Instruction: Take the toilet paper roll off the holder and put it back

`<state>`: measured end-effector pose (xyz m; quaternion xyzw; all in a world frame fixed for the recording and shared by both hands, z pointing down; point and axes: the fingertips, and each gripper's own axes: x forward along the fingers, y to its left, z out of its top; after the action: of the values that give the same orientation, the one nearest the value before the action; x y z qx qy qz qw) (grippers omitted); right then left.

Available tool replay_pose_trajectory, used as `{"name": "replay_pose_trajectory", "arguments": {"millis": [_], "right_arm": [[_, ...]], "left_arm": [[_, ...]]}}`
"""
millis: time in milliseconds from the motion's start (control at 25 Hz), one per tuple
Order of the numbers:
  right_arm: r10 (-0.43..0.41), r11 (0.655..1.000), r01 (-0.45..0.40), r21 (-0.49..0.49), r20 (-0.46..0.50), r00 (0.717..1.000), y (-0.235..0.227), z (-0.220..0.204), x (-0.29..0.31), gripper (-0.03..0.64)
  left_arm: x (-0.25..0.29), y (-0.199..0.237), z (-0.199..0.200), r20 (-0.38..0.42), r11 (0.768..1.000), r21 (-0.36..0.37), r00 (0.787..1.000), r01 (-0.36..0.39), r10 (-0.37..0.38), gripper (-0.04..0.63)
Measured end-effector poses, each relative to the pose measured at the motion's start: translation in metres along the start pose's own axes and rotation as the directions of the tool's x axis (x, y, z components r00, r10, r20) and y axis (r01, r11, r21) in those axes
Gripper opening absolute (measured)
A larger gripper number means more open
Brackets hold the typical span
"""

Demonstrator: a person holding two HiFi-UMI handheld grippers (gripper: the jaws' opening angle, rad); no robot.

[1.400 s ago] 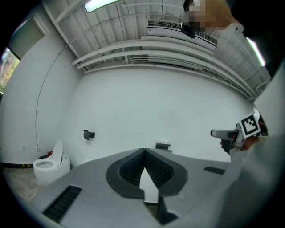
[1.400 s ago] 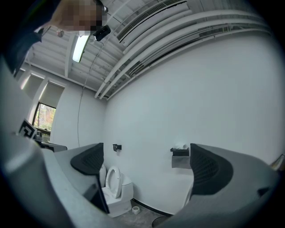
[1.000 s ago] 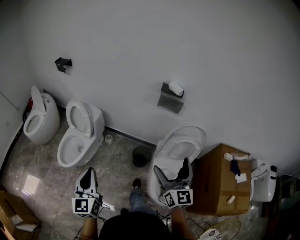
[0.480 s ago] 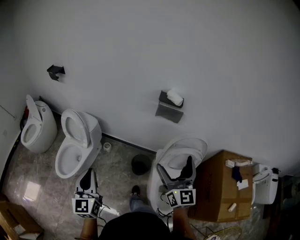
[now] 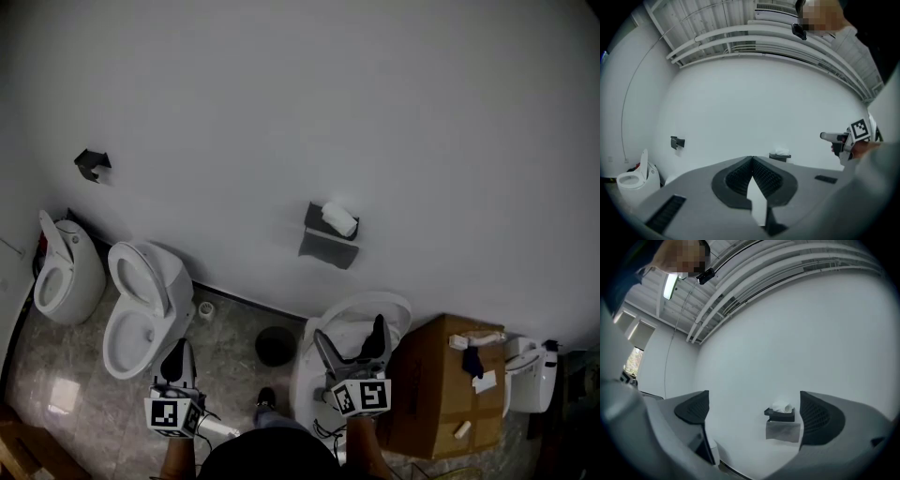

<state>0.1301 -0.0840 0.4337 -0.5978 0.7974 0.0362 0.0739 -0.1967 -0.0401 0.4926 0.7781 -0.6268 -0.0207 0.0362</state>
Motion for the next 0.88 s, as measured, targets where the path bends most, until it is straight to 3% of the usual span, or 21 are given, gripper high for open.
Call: {"name": "replay_pose_trajectory", "arguments": {"millis": [320,880], "right_arm": [[-0.021,1.000,0.022,0.021,-0.032,0.999,-0.046,-0.021,0.039,0.580],[-0.053,0.997,0.056,0.054,-0.061,0.997,-0.077,-0.027,0.068,0.580]], "left_arm": [[0.062,-0.008,-0.007,0.029,1.000,0.017,1.000,0.011,-0.011,0.003],[0.124,-0.035,-0.005,0.018,0.997,0.012,0.997,0.074,-0.074,0.003]]}}
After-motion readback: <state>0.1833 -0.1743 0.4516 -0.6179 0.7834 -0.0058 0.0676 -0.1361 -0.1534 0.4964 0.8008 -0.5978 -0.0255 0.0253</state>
